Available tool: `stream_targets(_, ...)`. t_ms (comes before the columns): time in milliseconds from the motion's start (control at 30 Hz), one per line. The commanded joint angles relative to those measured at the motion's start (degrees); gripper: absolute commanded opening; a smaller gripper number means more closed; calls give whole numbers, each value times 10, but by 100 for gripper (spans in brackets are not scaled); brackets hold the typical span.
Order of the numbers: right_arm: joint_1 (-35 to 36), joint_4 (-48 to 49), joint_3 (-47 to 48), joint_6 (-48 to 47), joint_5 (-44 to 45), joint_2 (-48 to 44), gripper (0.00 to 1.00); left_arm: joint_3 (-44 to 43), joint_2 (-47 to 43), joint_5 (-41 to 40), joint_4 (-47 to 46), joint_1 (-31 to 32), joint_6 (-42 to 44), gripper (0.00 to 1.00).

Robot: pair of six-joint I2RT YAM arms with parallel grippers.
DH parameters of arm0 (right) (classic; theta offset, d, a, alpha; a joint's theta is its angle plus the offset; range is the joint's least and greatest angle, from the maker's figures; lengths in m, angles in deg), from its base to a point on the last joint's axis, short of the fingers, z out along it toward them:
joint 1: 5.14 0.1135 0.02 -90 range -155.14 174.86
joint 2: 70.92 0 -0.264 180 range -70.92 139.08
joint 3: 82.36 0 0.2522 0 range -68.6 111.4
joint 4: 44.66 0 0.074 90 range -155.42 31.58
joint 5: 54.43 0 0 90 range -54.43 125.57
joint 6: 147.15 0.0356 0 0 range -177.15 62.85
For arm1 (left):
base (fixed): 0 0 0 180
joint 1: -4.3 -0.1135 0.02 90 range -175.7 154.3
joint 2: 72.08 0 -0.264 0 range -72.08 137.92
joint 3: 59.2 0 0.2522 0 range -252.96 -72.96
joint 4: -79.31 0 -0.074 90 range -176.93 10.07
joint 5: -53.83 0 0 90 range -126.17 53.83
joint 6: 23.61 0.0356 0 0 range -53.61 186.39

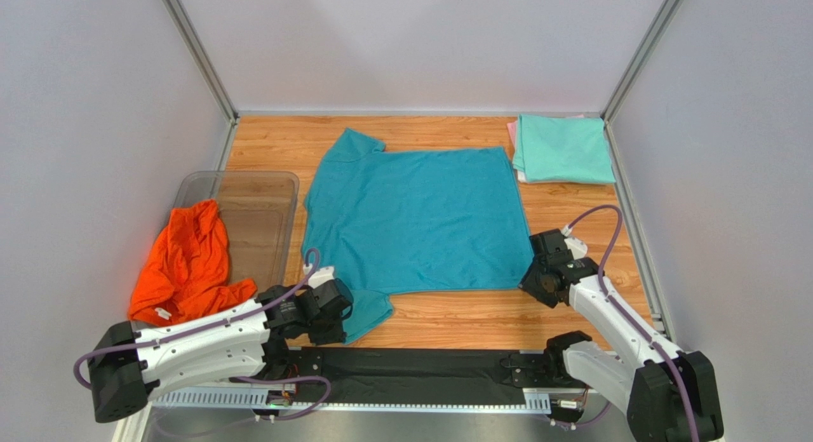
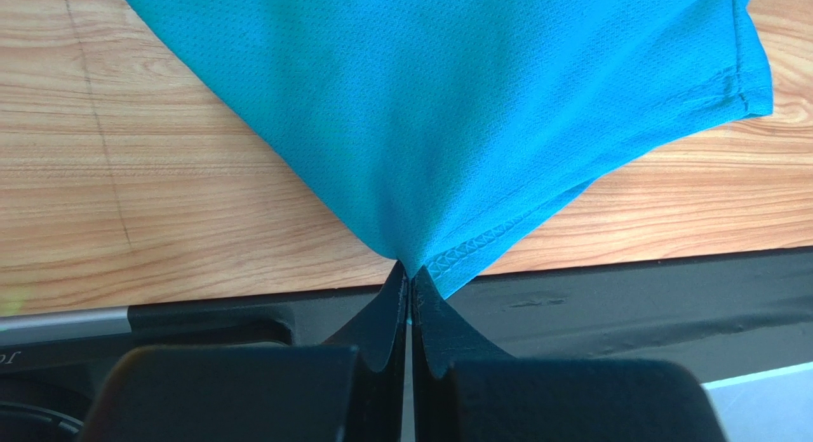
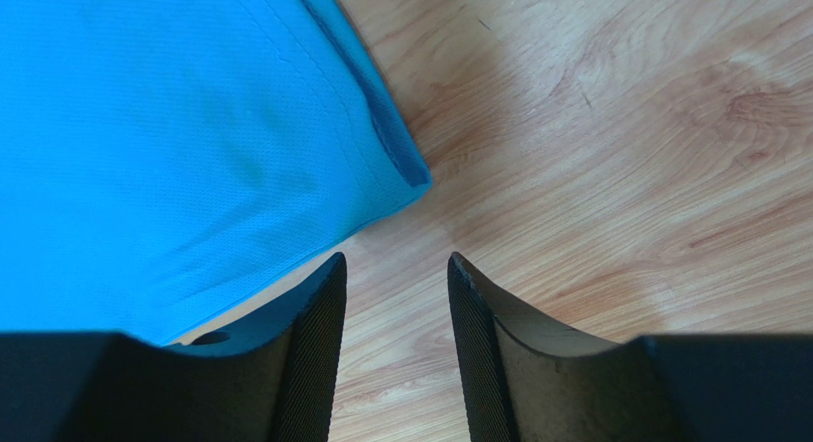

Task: Fold and stack the t-shirts
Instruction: Flatten the tshirt out, then fold the tshirt

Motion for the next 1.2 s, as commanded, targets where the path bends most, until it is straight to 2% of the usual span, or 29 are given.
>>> stream_targets(0,-2,26,-8,21,16,4,45,-23,-7,-6,12,1,12,0)
stream_targets(300,-2,52,-7,23,28,33,45,-13,-14,-9,11,1,6,0)
stream_targets(600,-5,58,2,11,43,11,46,-9,-21,-15,10,1,9,0)
stream_targets(1167,-17,94,-14,-9,52,61,44,-7,-33,-21,12,1,10,0)
